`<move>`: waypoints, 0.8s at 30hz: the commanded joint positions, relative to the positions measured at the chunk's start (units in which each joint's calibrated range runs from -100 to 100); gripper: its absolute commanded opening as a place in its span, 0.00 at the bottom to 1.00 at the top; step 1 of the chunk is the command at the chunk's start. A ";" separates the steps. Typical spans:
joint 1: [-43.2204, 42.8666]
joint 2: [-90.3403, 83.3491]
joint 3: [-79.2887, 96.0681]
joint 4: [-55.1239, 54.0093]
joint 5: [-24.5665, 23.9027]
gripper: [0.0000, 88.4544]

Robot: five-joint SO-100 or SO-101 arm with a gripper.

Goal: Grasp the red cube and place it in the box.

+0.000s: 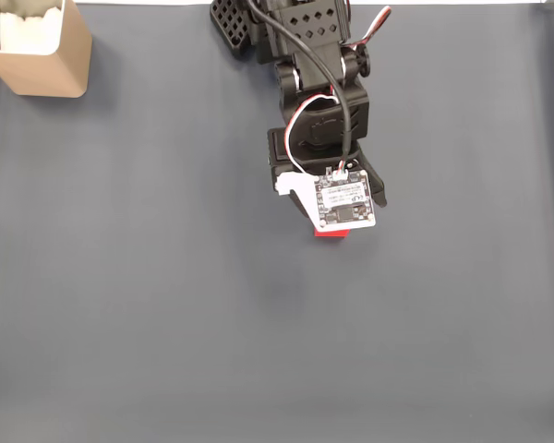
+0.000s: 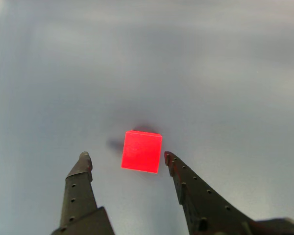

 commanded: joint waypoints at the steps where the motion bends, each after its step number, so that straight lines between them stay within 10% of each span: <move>1: -0.41 0.18 -0.85 -1.08 -0.24 0.39; 24: -0.41 3.73 -1.04 -2.80 -0.78 0.39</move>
